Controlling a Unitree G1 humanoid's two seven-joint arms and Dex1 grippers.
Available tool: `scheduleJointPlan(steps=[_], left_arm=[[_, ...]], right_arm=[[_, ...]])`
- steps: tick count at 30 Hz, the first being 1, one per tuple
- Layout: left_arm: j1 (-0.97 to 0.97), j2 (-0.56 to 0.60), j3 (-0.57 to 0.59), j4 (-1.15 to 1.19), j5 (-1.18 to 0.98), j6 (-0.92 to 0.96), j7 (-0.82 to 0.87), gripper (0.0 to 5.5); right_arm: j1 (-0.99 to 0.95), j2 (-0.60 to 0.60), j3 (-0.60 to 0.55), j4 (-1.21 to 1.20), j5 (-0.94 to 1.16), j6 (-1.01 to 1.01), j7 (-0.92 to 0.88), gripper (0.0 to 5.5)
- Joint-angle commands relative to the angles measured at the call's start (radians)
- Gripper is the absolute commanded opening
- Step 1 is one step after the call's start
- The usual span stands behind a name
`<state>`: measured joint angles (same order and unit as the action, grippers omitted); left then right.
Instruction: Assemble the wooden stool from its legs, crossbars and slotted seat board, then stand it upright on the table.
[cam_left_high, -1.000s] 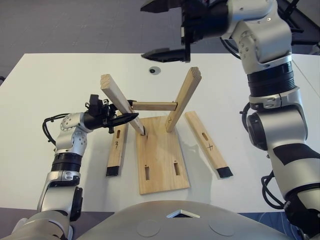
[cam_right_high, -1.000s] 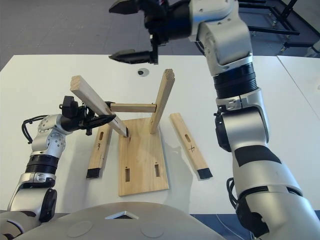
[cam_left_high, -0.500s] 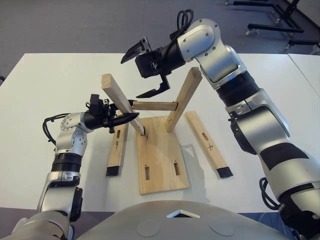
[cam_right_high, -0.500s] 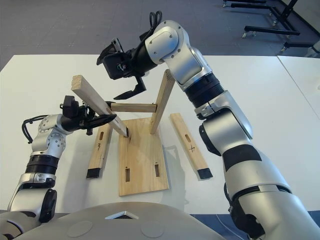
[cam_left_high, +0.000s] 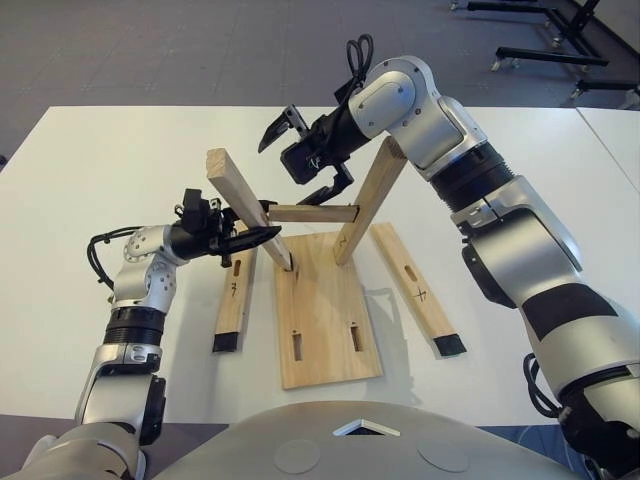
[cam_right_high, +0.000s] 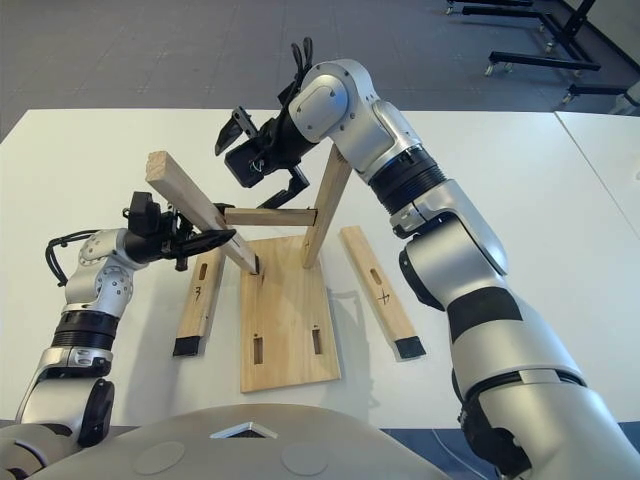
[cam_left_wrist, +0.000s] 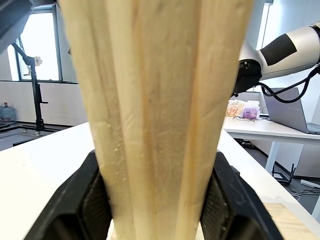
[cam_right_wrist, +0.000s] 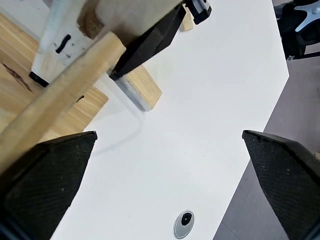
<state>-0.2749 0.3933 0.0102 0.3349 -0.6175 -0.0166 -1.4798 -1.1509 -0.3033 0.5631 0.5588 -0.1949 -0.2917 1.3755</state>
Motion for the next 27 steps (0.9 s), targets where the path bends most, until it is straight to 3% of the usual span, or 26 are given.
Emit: scheduleJointPlan(steps=[1,16,23,27], left_arm=[[0.024,-0.005,-0.02,0.022,0.055,0.003,0.02,2.03],[0.021,0.007,-0.079,-0.06,0.083,0.026,0.022,2.03],[0.021,0.018,-0.092,-0.073,0.091,0.035,0.018,2.03],[0.024,0.024,-0.098,-0.074,0.096,0.031,0.026,2.03]], right_arm=[[0.061,0.006,0.012,-0.123,0.099,0.102,0.14,5.37],[0.074,0.016,0.006,-0.151,0.071,0.108,0.089,5.37],[-0.009,0.04,-0.117,-0.09,0.105,0.125,-0.032,5.37],[-0.081,0.019,-0.25,-0.065,0.187,0.174,-0.097,5.37]])
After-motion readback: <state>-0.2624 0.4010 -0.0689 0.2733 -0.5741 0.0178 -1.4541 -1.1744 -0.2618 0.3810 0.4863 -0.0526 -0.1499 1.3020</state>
